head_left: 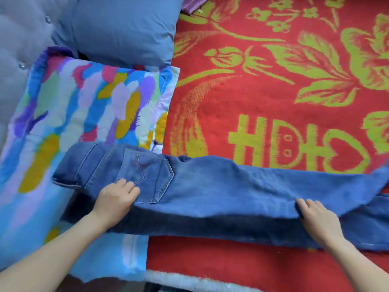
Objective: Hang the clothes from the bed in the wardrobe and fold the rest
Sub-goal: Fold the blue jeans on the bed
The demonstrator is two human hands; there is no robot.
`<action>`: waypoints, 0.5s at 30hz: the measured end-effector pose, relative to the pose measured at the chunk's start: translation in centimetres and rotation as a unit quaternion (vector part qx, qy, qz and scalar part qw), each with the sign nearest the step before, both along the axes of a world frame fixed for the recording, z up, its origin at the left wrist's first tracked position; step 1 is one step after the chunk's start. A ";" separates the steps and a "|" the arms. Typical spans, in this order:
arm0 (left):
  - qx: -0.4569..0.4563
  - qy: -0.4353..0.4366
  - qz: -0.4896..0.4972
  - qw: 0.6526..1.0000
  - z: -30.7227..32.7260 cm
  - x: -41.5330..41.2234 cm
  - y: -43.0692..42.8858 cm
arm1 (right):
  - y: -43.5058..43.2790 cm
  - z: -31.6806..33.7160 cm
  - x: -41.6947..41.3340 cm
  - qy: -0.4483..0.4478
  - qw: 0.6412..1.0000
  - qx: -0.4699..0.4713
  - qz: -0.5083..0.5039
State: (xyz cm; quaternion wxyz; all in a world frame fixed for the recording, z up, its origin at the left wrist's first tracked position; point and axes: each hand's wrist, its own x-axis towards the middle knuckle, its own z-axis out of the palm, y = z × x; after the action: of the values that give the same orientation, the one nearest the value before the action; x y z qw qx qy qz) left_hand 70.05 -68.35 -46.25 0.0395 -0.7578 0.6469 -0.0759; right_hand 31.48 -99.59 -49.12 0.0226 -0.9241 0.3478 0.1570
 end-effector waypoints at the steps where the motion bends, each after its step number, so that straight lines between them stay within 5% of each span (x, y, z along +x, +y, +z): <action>1: 0.006 0.008 0.010 1.000 -0.5 -1.0 1.4 | 1.3 -0.2 -0.8 0.002 1.000 0.006 0.002; 11: 0.152 0.027 0.138 0.978 -3.1 -5.8 5.6 | 7.4 -2.8 -2.7 0.141 0.987 0.034 -0.067; 15: 0.324 0.027 0.182 0.928 -2.5 -7.7 4.1 | 8.1 -3.7 -3.0 0.181 0.980 0.072 -0.043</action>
State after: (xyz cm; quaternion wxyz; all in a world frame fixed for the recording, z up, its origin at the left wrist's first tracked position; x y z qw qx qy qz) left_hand 62.30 -64.24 -48.78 0.2784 -0.8101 0.4884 0.1664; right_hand 28.51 -91.53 -52.80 0.0329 -0.8605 0.3733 0.3451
